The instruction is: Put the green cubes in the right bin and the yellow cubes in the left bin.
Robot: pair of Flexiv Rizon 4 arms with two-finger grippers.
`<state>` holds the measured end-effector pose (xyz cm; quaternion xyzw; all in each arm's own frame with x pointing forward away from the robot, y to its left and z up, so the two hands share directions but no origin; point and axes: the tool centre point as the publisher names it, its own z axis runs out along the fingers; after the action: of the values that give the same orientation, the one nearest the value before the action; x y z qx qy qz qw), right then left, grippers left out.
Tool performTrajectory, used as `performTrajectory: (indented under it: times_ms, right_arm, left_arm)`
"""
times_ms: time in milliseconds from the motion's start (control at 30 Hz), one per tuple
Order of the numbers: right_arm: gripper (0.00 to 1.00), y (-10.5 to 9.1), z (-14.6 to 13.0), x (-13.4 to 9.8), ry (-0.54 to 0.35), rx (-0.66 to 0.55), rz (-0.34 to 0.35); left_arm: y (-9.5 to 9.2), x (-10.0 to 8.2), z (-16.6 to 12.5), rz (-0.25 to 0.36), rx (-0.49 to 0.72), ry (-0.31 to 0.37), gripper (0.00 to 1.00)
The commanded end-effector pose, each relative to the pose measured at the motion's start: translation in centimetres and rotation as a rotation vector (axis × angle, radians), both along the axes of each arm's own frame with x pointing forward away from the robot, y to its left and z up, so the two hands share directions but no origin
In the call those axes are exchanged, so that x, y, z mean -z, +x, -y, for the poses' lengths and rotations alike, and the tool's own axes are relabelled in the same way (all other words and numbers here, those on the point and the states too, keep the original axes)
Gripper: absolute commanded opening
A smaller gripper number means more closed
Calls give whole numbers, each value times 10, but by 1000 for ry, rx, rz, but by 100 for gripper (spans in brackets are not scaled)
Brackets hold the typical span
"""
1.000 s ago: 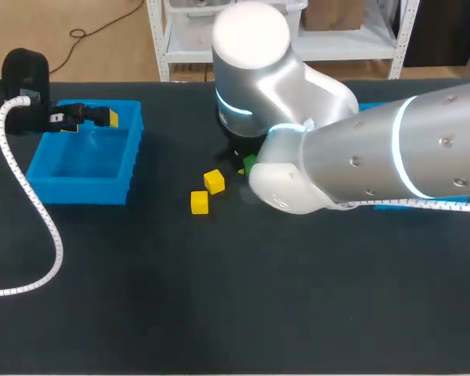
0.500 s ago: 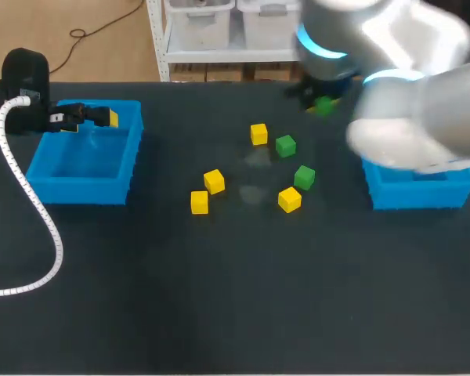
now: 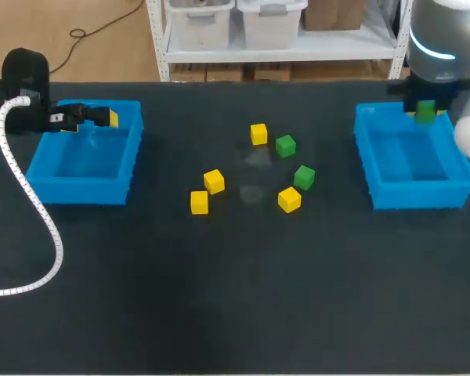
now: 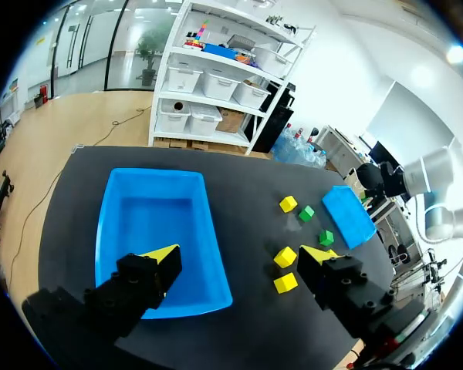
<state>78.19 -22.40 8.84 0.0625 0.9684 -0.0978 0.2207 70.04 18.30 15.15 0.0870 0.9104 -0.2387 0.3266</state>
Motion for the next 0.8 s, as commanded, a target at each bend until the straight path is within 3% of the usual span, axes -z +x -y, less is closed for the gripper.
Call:
performTrajectory:
  times_ms: [33,367,600,800]
  right_arm:
    - [100,-6,-11,-4,-12,-19,154]
    - [100,-23,-86,-31,17,-332,198]
    - [100,-51,-132,-30,39,-525,199]
    - [100,-66,-139,-31,-43,-956,273]
  left_arm:
    - [-1,1,-2,7,4,-8,100]
    - [-1,1,-2,7,4,-8,100]
    - [-1,1,-2,7,4,-8,100]
    - [-1,1,-2,7,4,-8,100]
